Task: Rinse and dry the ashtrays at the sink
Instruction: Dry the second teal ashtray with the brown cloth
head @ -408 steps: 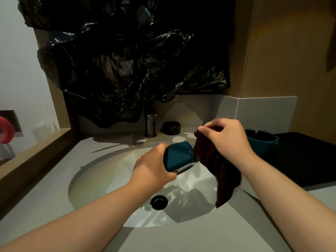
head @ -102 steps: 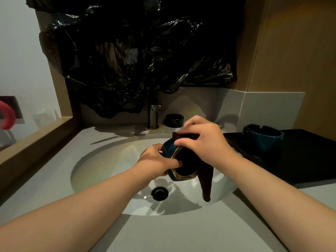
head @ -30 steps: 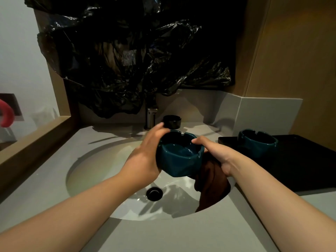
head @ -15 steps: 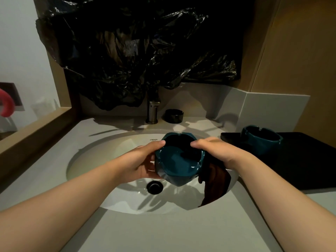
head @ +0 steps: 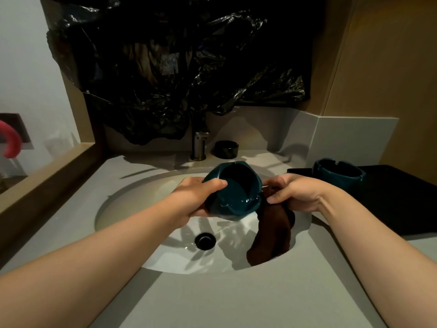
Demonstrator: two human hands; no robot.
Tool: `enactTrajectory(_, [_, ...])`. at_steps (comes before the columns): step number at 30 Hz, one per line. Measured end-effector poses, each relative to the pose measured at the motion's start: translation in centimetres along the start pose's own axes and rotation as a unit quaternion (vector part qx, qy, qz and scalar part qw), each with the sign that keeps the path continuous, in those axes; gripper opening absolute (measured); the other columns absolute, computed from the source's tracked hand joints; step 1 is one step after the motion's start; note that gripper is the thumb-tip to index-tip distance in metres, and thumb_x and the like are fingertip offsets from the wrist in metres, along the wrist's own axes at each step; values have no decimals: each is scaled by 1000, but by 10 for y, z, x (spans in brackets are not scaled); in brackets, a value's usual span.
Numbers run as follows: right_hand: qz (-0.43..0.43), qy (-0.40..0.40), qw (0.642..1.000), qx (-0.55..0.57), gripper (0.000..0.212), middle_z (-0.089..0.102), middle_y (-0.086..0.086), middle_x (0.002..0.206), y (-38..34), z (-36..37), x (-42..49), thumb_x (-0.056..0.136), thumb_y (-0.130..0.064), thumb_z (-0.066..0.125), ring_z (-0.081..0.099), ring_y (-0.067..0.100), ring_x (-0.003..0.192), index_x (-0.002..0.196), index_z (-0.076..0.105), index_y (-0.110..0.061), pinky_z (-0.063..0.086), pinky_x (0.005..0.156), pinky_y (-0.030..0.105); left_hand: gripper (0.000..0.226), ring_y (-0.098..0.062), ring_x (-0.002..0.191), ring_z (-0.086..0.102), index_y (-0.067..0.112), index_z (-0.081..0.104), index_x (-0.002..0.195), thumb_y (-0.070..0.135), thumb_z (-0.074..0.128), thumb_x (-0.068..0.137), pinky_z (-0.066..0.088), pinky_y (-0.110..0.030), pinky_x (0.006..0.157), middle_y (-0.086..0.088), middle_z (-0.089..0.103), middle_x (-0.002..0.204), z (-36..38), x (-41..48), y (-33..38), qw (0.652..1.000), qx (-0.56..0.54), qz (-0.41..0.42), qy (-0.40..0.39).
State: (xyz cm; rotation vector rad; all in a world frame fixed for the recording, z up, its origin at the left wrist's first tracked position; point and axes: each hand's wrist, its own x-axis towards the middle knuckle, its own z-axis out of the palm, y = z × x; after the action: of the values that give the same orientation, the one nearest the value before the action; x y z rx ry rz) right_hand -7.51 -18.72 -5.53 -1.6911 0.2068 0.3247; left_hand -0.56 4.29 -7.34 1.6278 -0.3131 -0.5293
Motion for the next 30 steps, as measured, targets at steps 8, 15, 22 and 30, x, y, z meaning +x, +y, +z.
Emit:
enactTrajectory(8, [-117,215,968,60,40,67,19,104,-18,11,-7,77,21,56,63,33,100,95,71,-10,53,75,32,25,-26,89,69,16,66,99,29,76,79,60,-40,77,-9,71,96,-14,14,-13,992,-6,24,123])
enactTrajectory(15, [-295,250,841,-380,34,59,-10,120,-8,66,0,85,2,61,51,6,118,102,68,-27,34,106,20,23,-27,88,69,15,66,97,32,72,82,60,-35,68,-11,71,97,-9,20,-23,993,-7,12,117])
enactTrajectory(22, [-195,156,599,-761,53,37,8,148,11,80,19,87,-11,47,22,23,140,140,41,-11,14,117,38,21,-27,86,68,24,66,81,41,75,73,59,-45,78,-6,71,88,-6,22,-25,985,59,52,155])
enactTrajectory(30, [-212,119,623,-743,13,62,3,94,13,93,19,85,-11,55,58,24,95,97,58,-14,34,107,35,15,-26,85,68,25,65,77,38,73,76,58,-45,81,-3,70,84,-1,18,-22,983,78,71,151])
